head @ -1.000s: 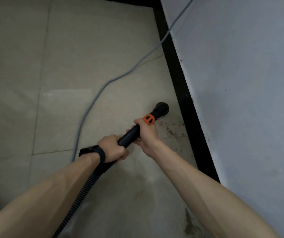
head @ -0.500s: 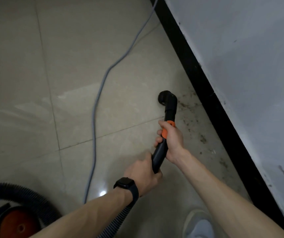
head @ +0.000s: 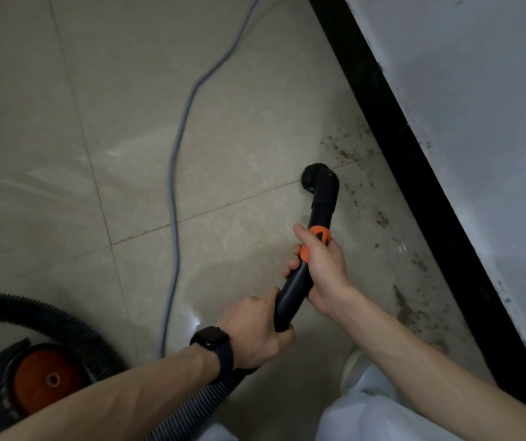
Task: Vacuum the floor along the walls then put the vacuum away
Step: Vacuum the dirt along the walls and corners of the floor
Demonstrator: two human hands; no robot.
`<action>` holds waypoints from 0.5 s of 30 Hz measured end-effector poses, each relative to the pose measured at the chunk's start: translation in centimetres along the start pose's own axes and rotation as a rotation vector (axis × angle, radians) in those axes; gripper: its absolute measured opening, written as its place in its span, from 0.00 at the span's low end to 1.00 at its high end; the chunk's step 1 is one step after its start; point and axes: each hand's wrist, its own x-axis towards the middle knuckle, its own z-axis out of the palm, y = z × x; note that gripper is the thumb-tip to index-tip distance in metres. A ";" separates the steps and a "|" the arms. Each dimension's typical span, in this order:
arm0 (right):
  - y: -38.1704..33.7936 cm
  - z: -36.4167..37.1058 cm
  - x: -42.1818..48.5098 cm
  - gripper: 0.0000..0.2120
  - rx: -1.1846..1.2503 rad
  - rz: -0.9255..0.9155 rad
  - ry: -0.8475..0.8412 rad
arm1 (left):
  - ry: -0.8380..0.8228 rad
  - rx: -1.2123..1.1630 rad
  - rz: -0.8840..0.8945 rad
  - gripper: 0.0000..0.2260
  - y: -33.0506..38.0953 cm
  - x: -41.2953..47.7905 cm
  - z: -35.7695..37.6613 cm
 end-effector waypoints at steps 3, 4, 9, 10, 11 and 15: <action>0.4 0.6 0.0 0.12 0.048 0.001 0.019 | 0.007 0.090 0.035 0.14 -1.1 0.5 -0.6; 0.3 1.0 0.2 0.12 0.051 0.000 0.025 | 0.011 0.101 0.030 0.14 -1.3 0.8 -0.8; -1.1 1.8 1.6 0.10 0.069 -0.005 0.049 | 0.036 0.180 0.017 0.16 -0.8 2.8 -2.2; -1.3 1.7 1.9 0.10 0.081 -0.003 0.049 | 0.033 0.188 0.017 0.16 -0.5 3.1 -2.3; -1.5 1.7 2.1 0.09 0.091 0.000 0.047 | 0.030 0.195 0.015 0.16 -0.3 3.4 -2.5; -2.4 1.6 3.4 0.09 0.096 -0.015 0.030 | 0.034 0.209 -0.009 0.15 0.7 4.5 -2.9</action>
